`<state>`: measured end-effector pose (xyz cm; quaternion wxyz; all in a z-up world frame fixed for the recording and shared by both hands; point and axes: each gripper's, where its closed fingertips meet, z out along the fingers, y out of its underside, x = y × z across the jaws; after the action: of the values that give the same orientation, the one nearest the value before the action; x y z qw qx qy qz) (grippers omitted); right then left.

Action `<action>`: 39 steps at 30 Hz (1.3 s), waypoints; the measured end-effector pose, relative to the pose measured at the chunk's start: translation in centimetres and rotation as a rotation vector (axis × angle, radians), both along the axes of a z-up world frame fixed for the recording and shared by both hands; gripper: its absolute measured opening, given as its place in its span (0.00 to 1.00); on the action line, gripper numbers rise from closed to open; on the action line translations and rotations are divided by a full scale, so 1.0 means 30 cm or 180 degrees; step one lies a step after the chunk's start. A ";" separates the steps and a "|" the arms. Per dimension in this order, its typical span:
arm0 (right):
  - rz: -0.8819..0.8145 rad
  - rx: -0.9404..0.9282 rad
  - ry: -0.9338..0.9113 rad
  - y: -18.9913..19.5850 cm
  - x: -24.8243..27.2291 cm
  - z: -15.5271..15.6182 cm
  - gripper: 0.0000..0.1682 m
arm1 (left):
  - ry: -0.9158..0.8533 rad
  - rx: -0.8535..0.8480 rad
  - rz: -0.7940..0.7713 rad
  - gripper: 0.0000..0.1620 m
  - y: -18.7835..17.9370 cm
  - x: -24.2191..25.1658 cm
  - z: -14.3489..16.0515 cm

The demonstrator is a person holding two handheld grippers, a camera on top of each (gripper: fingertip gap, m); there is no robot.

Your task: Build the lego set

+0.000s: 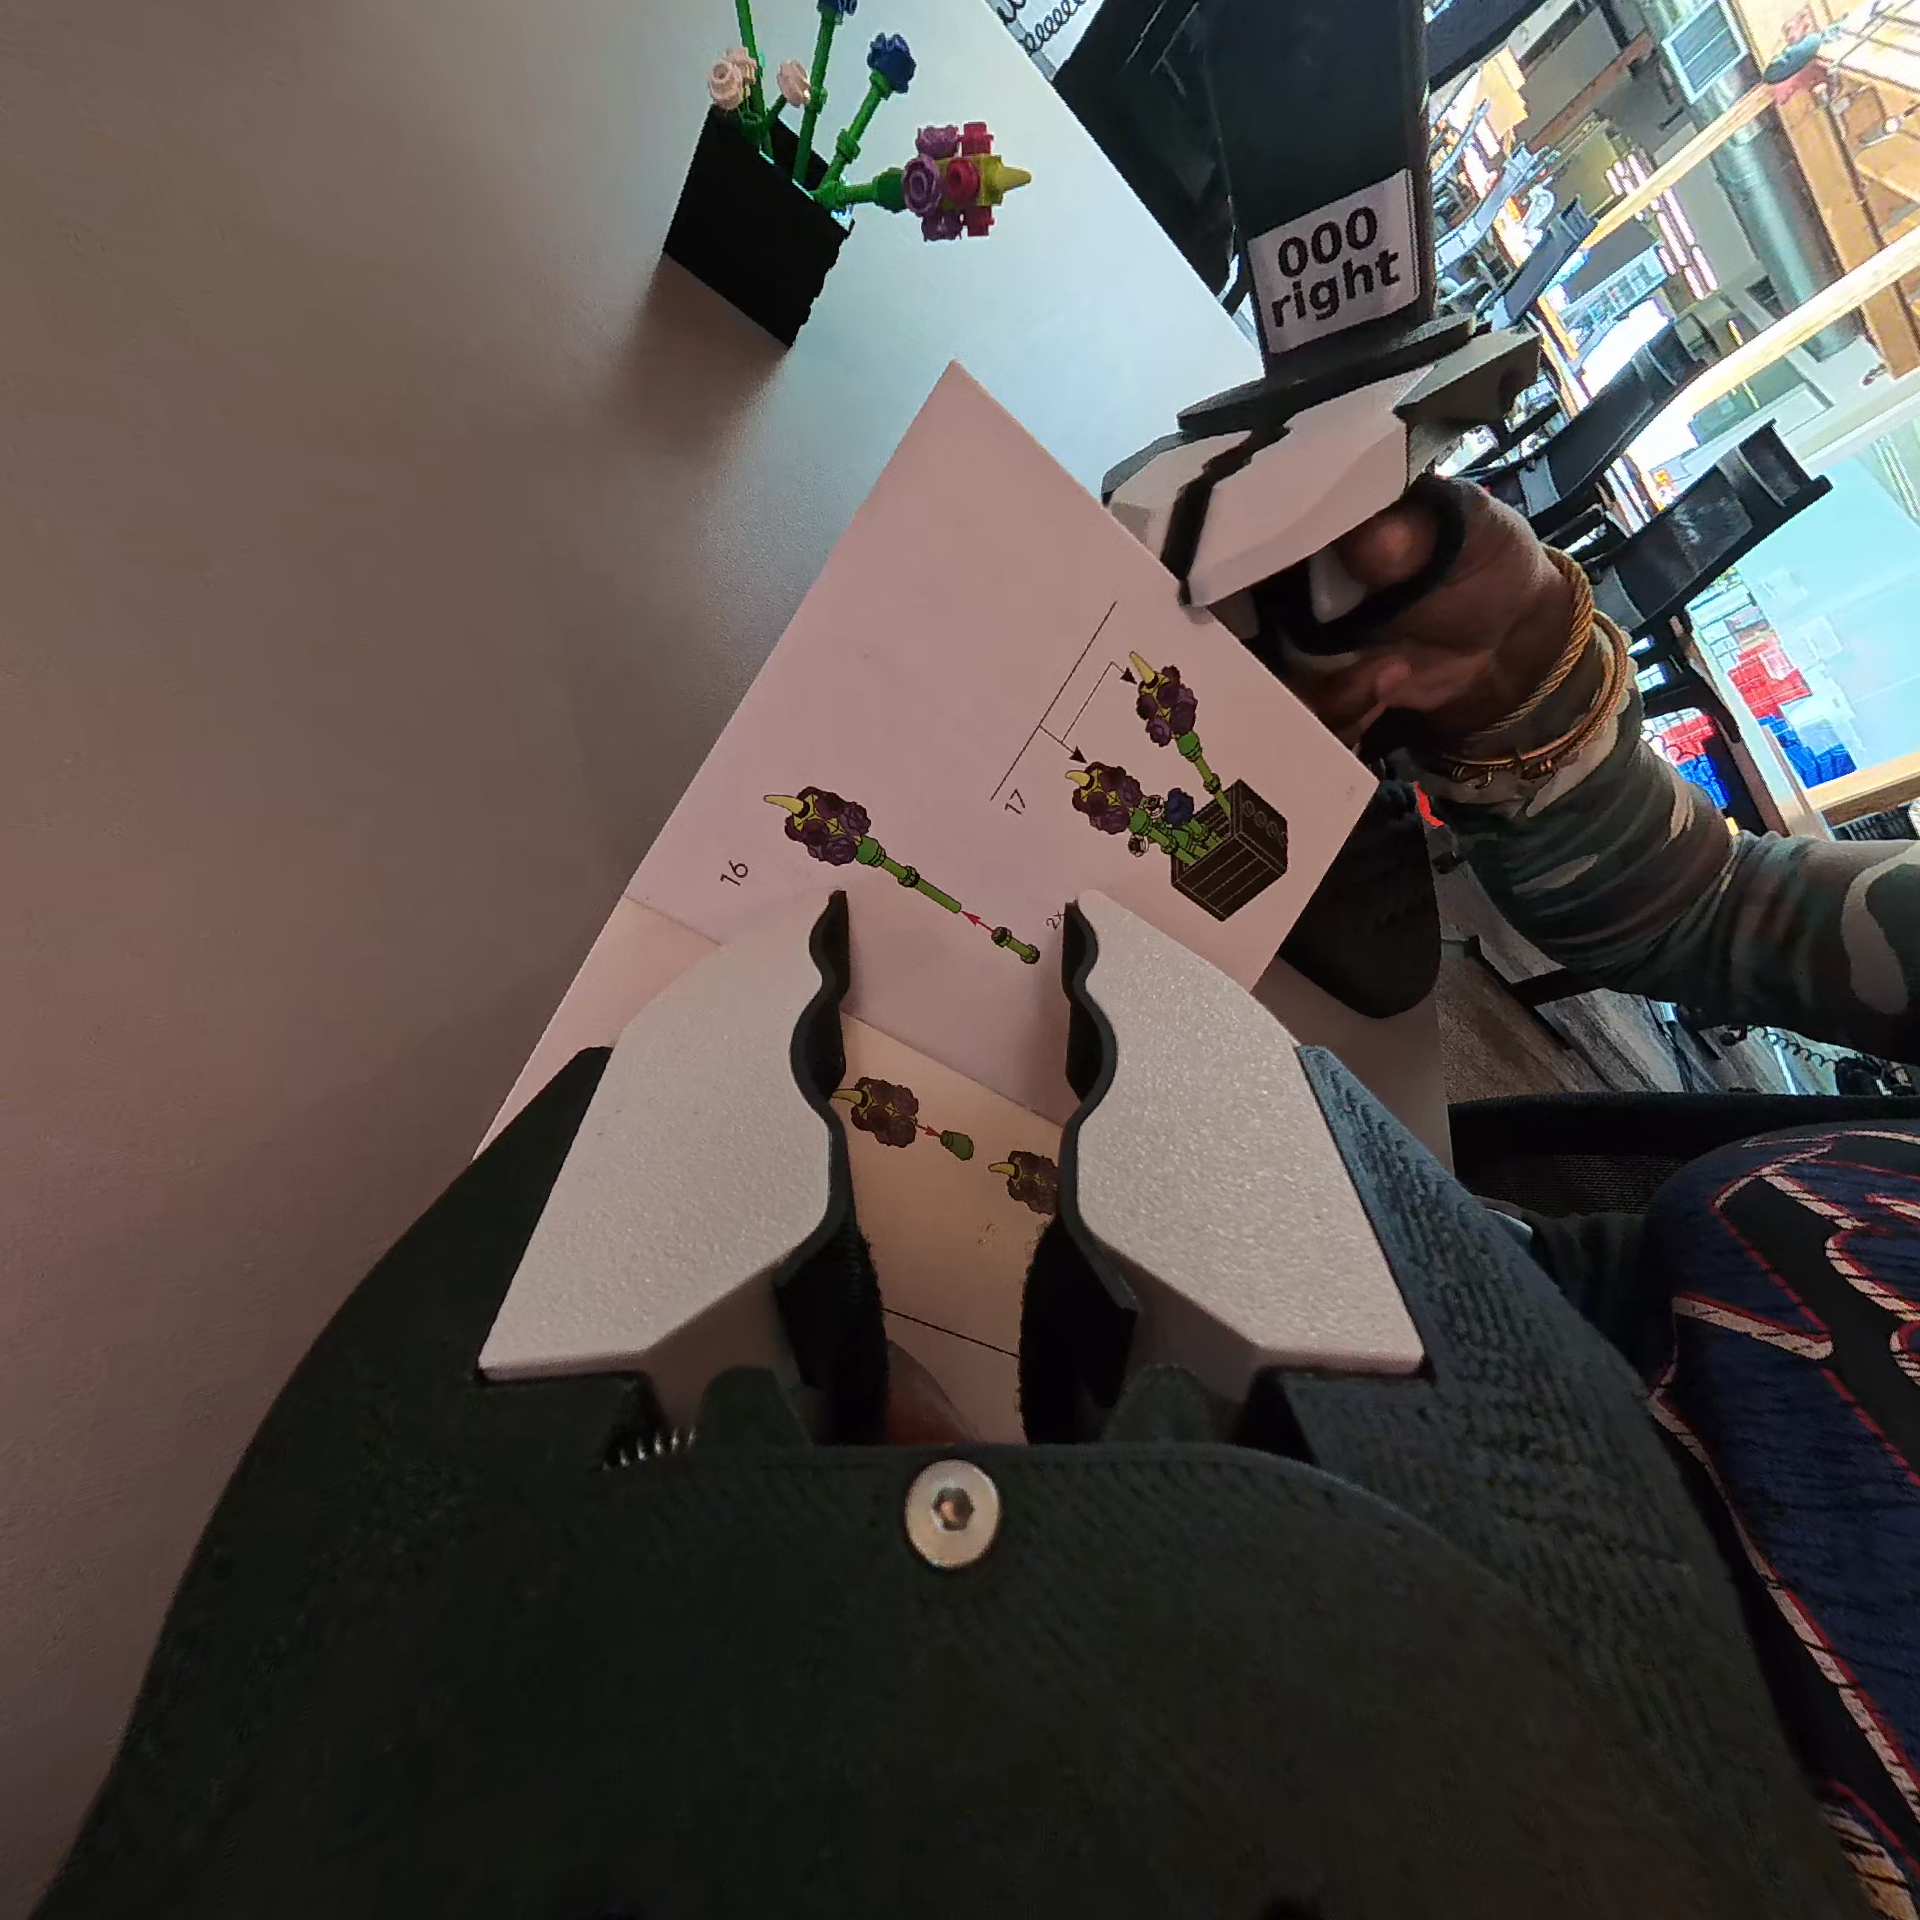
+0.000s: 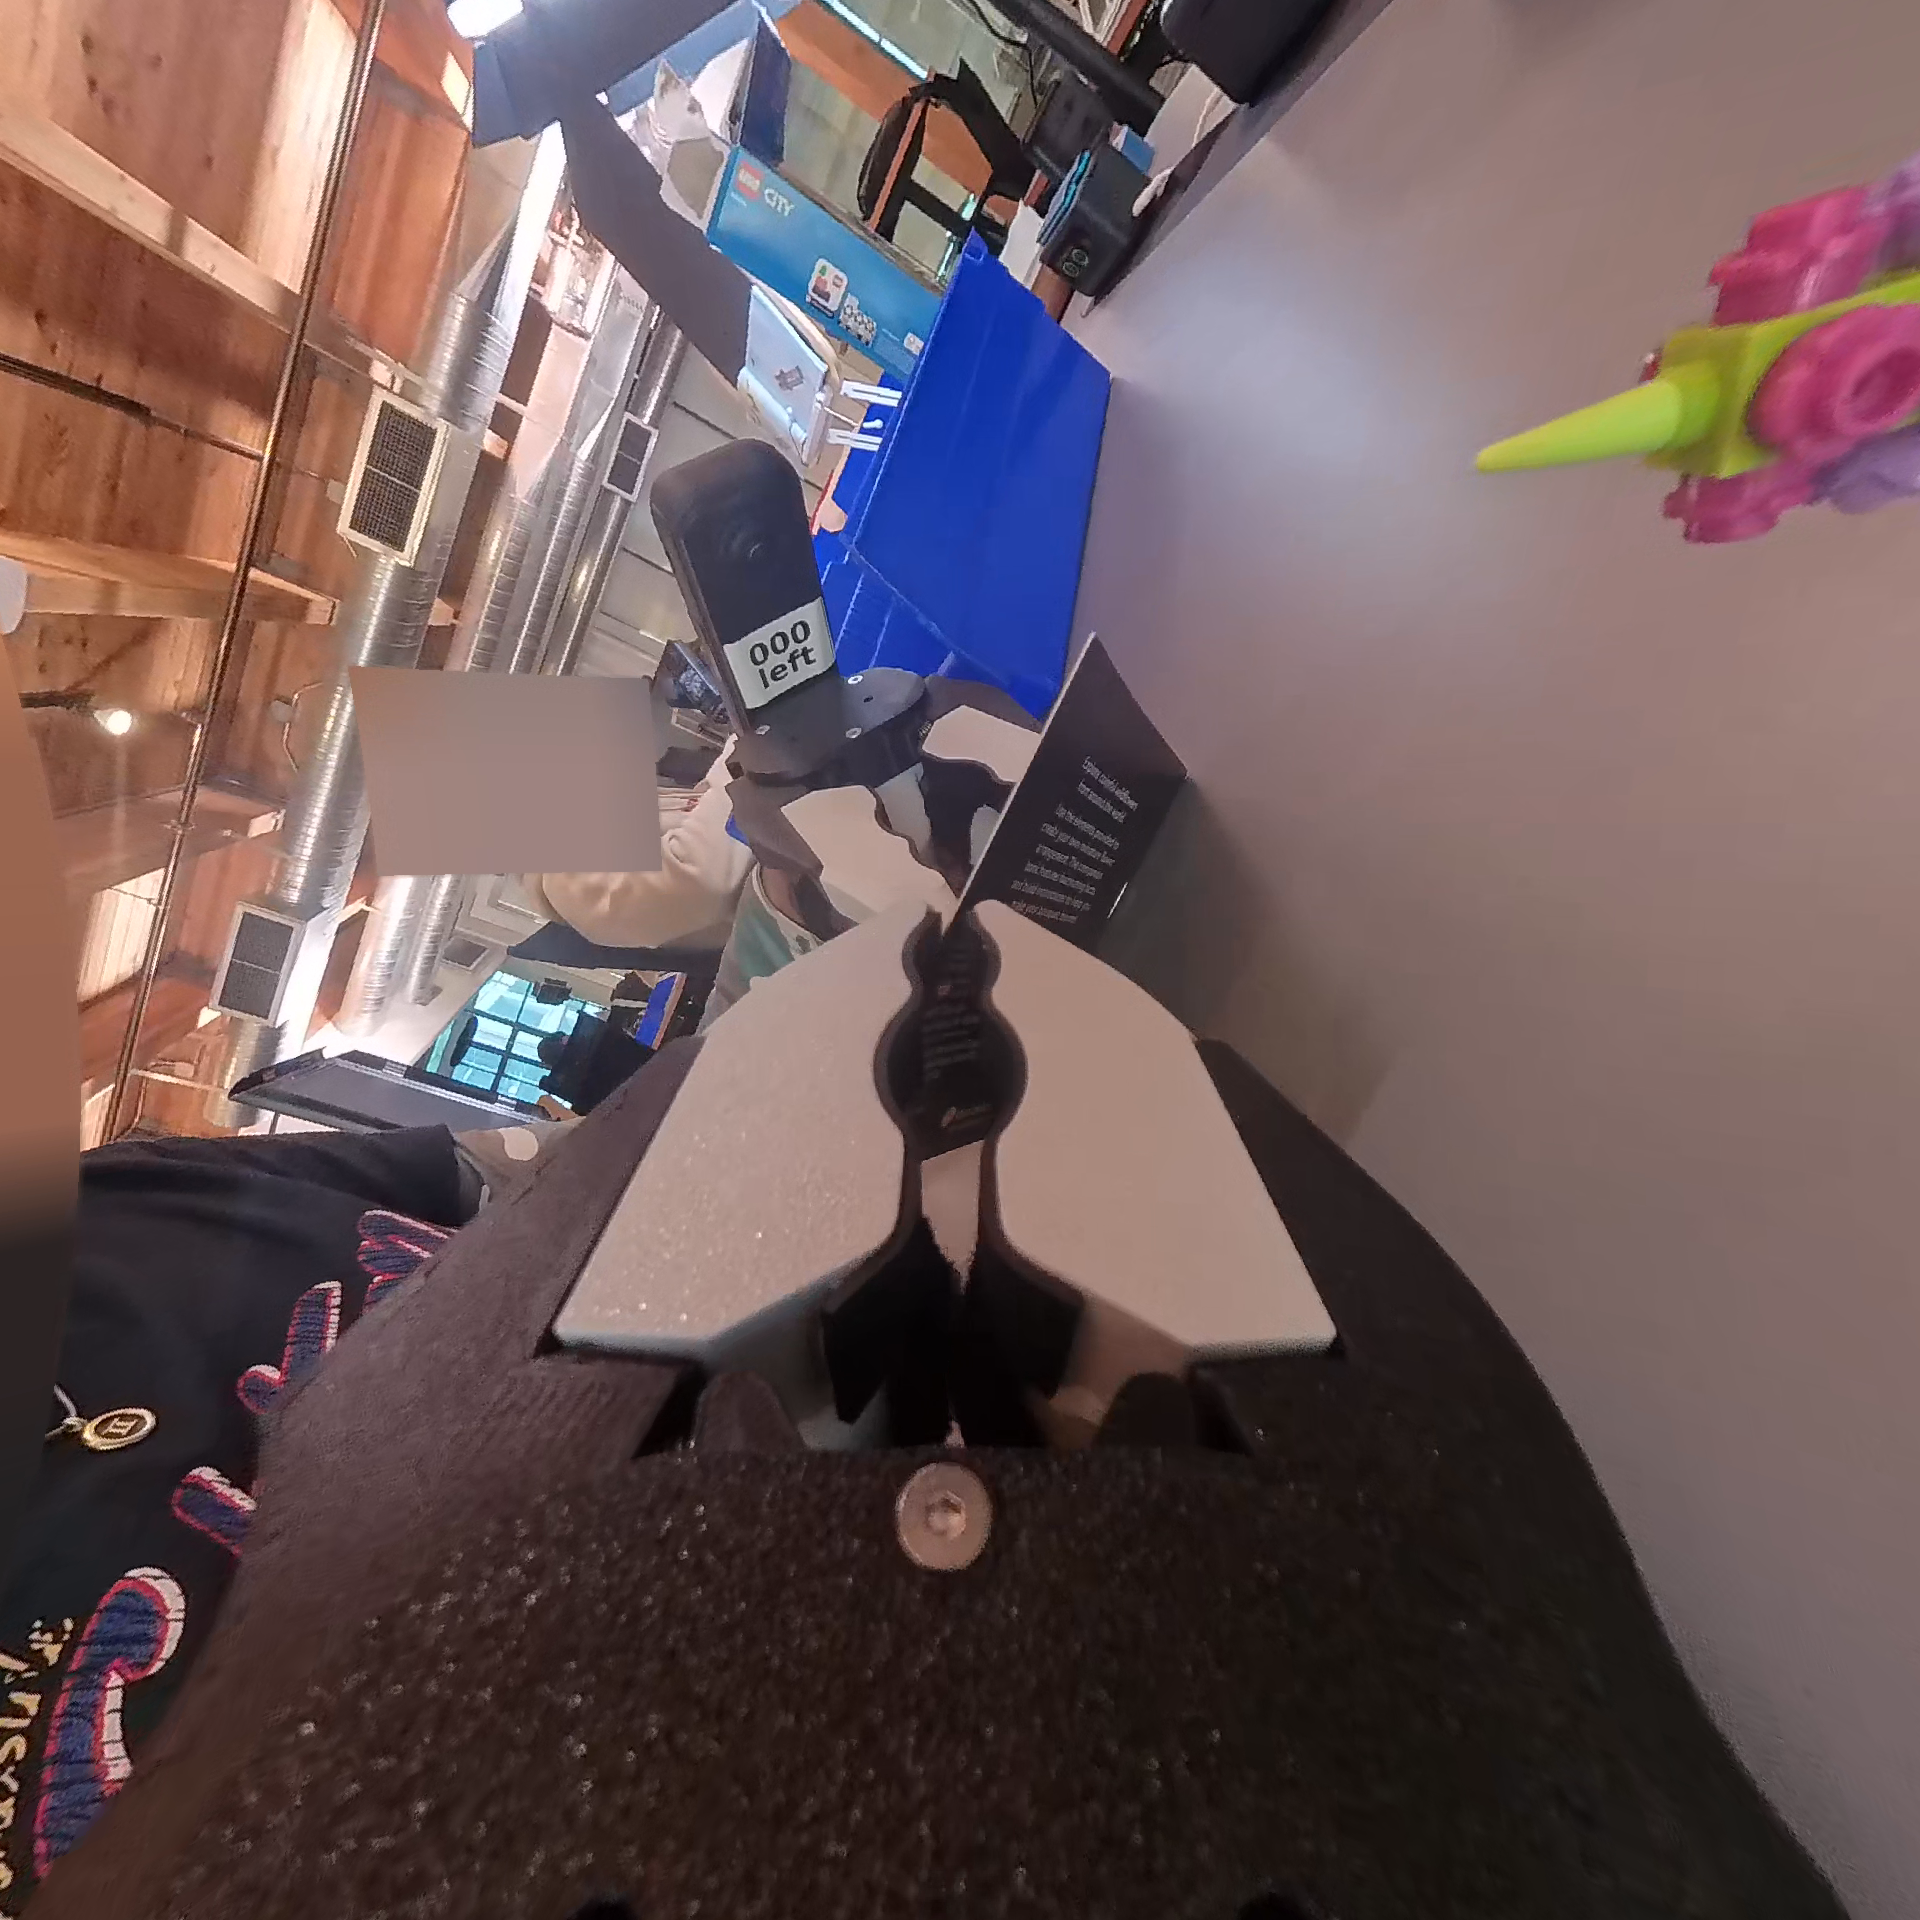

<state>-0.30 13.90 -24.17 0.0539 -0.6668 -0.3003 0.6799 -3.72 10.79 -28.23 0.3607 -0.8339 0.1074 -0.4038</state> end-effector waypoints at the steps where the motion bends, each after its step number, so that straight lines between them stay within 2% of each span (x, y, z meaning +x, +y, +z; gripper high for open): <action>1: 0.0004 -0.0002 0.0008 0.000 0.000 0.001 0.02 | -0.0001 0.0000 -0.0001 0.24 0.000 0.000 0.000; 16: 0.0229 -0.0365 0.0326 -0.045 -0.021 0.051 0.02 | -0.0044 -0.0004 -0.0053 0.22 -0.005 0.005 0.003; 26: 0.0315 -0.0939 0.0673 -0.083 -0.075 0.094 0.03 | -0.0144 -0.0011 -0.0046 0.22 -0.004 0.002 0.010; 39: 0.0329 -0.1384 0.0888 -0.098 -0.108 0.106 0.02 | -0.0250 -0.0044 -0.0028 0.20 -0.004 -0.004 0.015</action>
<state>-3.53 10.96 -20.99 -0.0846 -0.5463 -0.1705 0.8157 -3.86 10.67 -27.78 0.3571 -0.8193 0.0941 -0.4386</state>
